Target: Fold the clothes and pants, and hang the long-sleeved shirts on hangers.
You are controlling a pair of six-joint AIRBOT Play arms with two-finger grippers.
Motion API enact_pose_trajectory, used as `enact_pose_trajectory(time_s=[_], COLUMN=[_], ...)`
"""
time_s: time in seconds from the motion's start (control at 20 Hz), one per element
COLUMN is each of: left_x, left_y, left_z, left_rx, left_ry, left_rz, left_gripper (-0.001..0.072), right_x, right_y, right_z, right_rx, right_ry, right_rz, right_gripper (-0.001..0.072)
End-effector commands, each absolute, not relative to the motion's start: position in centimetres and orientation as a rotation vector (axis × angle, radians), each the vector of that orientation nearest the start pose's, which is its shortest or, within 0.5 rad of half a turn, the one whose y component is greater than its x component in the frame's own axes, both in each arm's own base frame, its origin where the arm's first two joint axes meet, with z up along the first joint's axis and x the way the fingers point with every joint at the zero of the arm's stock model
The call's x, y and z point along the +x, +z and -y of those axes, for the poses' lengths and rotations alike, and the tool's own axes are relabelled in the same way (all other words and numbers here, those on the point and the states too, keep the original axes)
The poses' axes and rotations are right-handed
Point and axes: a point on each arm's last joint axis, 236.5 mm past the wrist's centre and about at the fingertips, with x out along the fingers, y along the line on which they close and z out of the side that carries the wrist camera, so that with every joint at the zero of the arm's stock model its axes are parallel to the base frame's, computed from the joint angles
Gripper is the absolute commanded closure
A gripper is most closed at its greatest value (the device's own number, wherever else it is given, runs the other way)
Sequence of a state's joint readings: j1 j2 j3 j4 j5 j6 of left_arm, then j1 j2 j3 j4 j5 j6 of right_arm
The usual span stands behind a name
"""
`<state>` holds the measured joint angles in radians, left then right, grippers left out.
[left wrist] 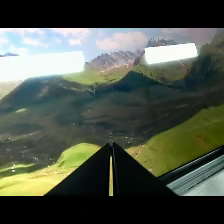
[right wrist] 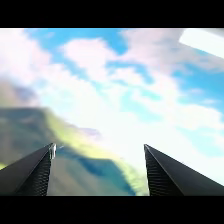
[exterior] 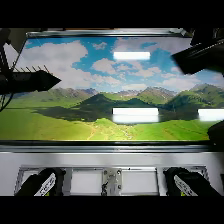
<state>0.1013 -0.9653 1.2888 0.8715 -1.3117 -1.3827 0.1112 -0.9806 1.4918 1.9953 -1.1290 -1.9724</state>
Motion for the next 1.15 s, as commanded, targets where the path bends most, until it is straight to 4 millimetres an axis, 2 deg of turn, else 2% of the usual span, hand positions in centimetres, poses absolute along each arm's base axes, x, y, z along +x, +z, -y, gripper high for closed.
enact_pose_trajectory(time_s=[0.0, 0.1, 0.2, 0.3, 0.35, 0.45, 0.5, 1.1], left_x=[33.0, 31.9, 31.1, 30.3, 30.1, 29.7, 29.6, 29.3], left_y=[18.4, 17.5, 16.9, 16.3, 16.0, 15.5, 15.4, 15.5], left_z=[12.4, 14.1, 16.0, 17.5, 18.1, 19.0, 19.3, 19.7], left_rx=[-0.382, -0.359, -0.338, -0.323, -0.318, -0.311, -0.308, -0.302], left_ry=[-0.539, -0.583, -0.632, -0.67, -0.684, -0.703, -0.709, -0.724], left_rz=[-0.899, -0.917, -0.936, -0.953, -0.958, -0.966, -0.966, -0.969], left_gripper=[0.0698, 0.0698, 0.0698, 0.0698, 0.0698, 0.0698, 0.0698, 0.0698], right_x=[35.3, 34.5, 34.0, 33.7, 33.7, 33.7, 33.8, 33.5], right_y=[22.7, 21.3, 20.9, 20.7, 20.6, 20.6, 20.6, 20.2], right_z=[-19.5, -20.9, -21.4, -21.5, -21.4, -21.4, -21.3, -21.2], right_rx=[-0.143, -0.154, -0.163, -0.168, -0.172, -0.175, -0.178, -0.189], right_ry=[0.696, 0.733, 0.751, 0.758, 0.756, 0.754, 0.751, 0.754], right_rz=[-0.604, -0.633, -0.643, -0.654, -0.656, -0.656, -0.656, -0.674], right_gripper=[0.0103, 0.0103, 0.0104, 0.0149, 0.0286, 0.0663, 0.0693, 0.0693])
